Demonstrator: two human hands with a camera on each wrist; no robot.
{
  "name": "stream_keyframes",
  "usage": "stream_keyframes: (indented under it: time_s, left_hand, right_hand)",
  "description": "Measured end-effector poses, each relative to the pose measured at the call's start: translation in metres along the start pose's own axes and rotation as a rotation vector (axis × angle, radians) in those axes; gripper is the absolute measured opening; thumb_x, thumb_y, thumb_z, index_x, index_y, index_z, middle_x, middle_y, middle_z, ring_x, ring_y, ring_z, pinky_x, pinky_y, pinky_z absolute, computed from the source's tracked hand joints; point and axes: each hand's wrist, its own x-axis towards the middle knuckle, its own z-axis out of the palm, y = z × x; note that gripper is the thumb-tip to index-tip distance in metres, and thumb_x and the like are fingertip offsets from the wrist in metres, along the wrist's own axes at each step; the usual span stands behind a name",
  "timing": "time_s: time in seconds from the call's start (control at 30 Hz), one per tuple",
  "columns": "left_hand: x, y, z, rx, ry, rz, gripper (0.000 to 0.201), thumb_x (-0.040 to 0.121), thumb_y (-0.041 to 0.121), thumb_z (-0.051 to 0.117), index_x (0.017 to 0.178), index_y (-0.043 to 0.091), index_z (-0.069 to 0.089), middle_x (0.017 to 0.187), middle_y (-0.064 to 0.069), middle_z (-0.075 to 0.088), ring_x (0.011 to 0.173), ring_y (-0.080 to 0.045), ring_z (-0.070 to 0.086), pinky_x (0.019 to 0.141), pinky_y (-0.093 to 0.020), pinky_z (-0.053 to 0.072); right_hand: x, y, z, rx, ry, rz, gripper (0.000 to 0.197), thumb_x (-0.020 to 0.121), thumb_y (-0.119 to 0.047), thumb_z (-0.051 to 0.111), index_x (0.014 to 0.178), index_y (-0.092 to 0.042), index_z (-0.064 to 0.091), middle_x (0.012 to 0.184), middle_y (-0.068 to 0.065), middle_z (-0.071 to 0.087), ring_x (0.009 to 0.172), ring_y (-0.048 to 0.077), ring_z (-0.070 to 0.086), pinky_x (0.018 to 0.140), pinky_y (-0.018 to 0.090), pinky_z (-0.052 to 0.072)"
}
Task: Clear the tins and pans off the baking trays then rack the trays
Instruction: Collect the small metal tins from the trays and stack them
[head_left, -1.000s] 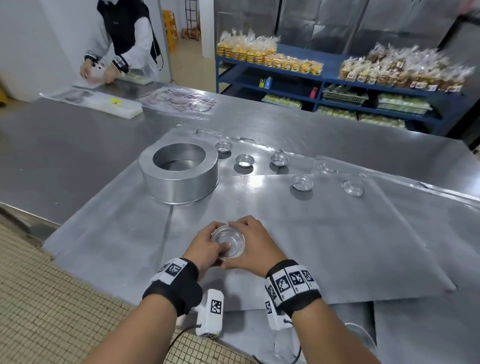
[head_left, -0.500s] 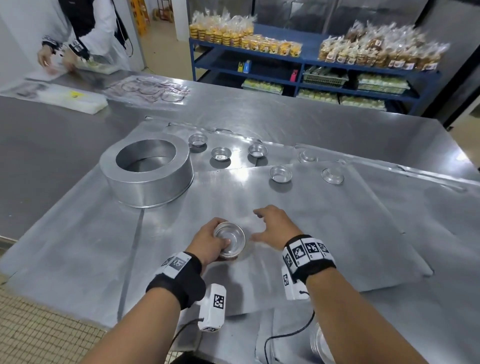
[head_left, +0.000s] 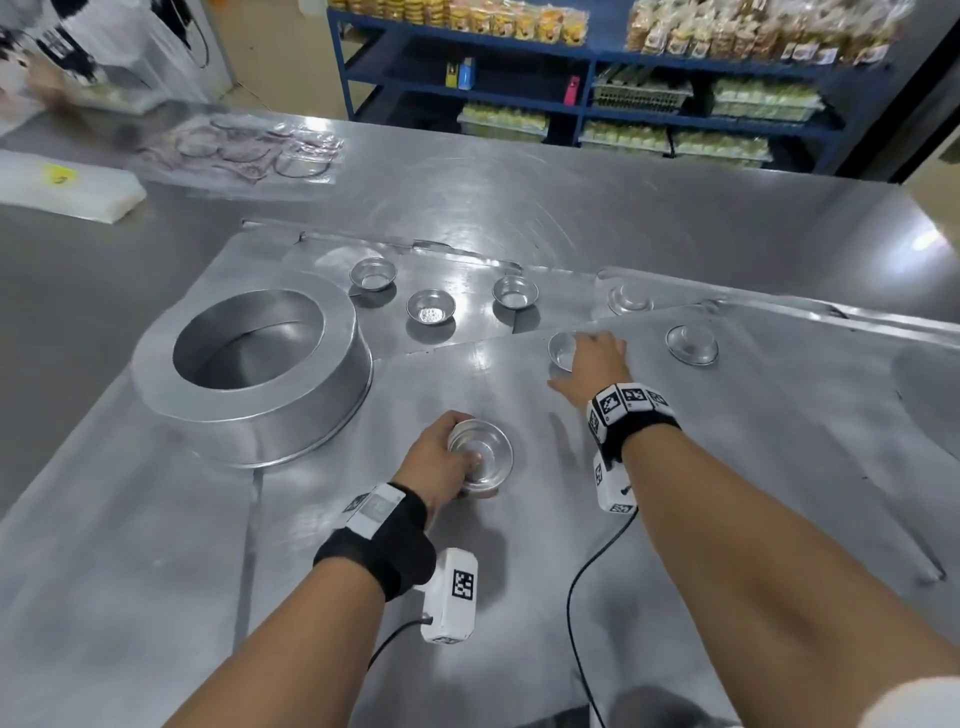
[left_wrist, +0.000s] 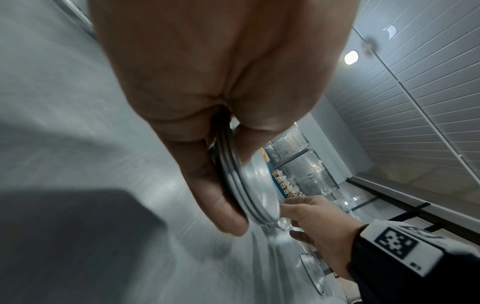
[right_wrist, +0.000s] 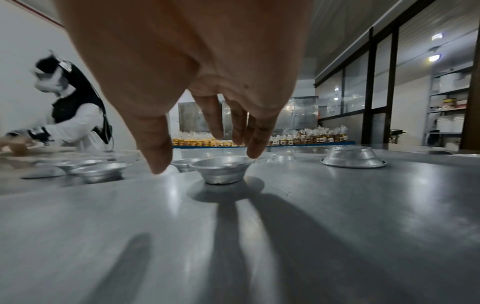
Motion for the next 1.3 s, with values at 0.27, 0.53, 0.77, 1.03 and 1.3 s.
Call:
stream_keyframes:
  time_s: [0.27,0.53,0.77,1.03,1.3]
  left_hand:
    - [0.026,0.005,-0.007,-0.055,-0.021,-0.027,0.041,0.091,-0.017,0.051,0.1,0.022,0.063,0.112,-0.019,0.059,0.087,-0.035,0.063,0.075,-0.062,0.06]
    - [0.022,0.002,-0.015,-0.128,-0.003,-0.083,0.029,0.091,-0.011,0.052,0.112,0.008,0.06,0.122,-0.026,0.058,0.102,-0.044,0.064,0.072,-0.054,0.062]
    - [0.019,0.005,-0.015,-0.295,0.01,-0.17,0.028,0.096,0.035,0.066,0.107,0.009,0.065,0.115,-0.014,0.065,0.098,-0.033,0.068,0.082,-0.059,0.06]
    - [0.015,0.006,-0.007,-0.191,-0.008,-0.09,0.045,0.077,0.034,0.083,0.11,0.011,0.063,0.105,-0.016,0.073,0.095,-0.034,0.073,0.087,-0.059,0.058]
    - [0.016,-0.005,0.003,-0.06,0.038,-0.018,0.03,0.086,-0.009,0.063,0.108,0.012,0.064,0.103,-0.02,0.072,0.093,-0.031,0.069,0.088,-0.052,0.058]
  right_hand:
    - [0.042,0.006,0.004,-0.076,-0.123,0.099,0.086,0.073,-0.052,0.075,0.137,-0.007,0.041,0.139,0.017,0.039,0.129,0.036,0.036,0.103,0.04,0.037]
    - [0.002,-0.009,-0.001,0.161,-0.08,-0.045,0.09,0.069,-0.04,0.085,0.142,-0.008,0.044,0.137,0.013,0.042,0.129,0.028,0.041,0.105,0.03,0.033]
    - [-0.068,-0.035,-0.004,0.303,-0.032,-0.337,0.089,0.055,-0.045,0.092,0.131,-0.013,0.059,0.12,0.003,0.057,0.109,0.015,0.057,0.094,0.018,0.036]
    - [-0.108,-0.054,0.006,0.28,-0.167,-0.419,0.088,0.055,-0.047,0.089,0.132,-0.021,0.056,0.122,-0.005,0.051,0.111,0.011,0.052,0.098,0.022,0.042]
    - [-0.117,-0.044,0.016,0.268,-0.247,-0.423,0.099,0.056,-0.051,0.088,0.141,-0.02,0.049,0.129,-0.007,0.049,0.118,0.012,0.04,0.104,0.027,0.038]
